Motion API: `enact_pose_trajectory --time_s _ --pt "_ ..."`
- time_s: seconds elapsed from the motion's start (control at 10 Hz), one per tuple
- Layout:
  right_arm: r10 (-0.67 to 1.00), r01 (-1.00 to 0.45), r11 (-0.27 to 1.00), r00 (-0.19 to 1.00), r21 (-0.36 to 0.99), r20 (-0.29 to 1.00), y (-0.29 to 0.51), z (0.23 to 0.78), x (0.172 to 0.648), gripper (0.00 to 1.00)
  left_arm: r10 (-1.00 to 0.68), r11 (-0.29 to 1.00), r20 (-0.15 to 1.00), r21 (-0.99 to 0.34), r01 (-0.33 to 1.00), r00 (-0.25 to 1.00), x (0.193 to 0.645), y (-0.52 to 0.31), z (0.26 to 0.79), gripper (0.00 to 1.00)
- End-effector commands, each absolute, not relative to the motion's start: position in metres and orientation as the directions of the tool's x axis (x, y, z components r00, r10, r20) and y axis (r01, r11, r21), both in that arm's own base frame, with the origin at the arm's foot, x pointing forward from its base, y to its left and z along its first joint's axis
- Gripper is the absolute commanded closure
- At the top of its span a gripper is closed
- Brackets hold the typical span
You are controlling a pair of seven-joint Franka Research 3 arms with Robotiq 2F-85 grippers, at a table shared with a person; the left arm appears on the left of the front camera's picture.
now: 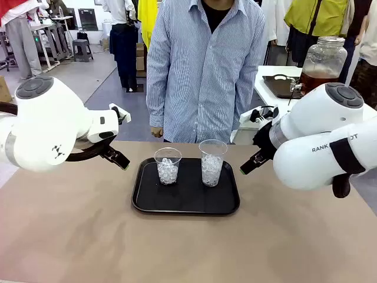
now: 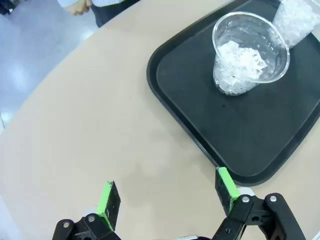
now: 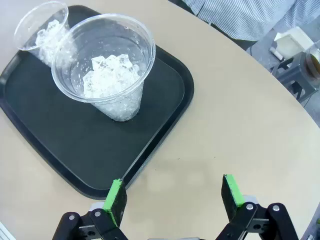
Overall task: Pour the drink into the iced cup.
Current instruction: Pick up the iced cup indicated by the human and present it to them.
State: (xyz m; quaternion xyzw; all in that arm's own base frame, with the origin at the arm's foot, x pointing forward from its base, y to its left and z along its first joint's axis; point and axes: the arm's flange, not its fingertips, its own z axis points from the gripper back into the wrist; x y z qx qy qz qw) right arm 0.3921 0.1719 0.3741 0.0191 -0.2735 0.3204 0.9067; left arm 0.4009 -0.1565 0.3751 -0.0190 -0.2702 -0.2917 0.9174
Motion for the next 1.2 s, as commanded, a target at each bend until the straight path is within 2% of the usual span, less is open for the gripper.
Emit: enact_pose_trajectory --time_s 0.0,1.1 --pt "0.568 -0.590 0.795 0.645 -0.140 0.510 0.1716 0.3745 0.3923 0.00 -0.528 0.827 0.511 0.129 0.547 0.678 0.4009 -0.1559 0.3777 0.00" --pt "0.571 -0.591 0.794 0.645 -0.141 0.508 0.1719 0.3741 0.3921 0.00 -0.525 0.829 0.507 0.123 0.545 0.684 0.4009 -0.1565 0.3751 0.00"
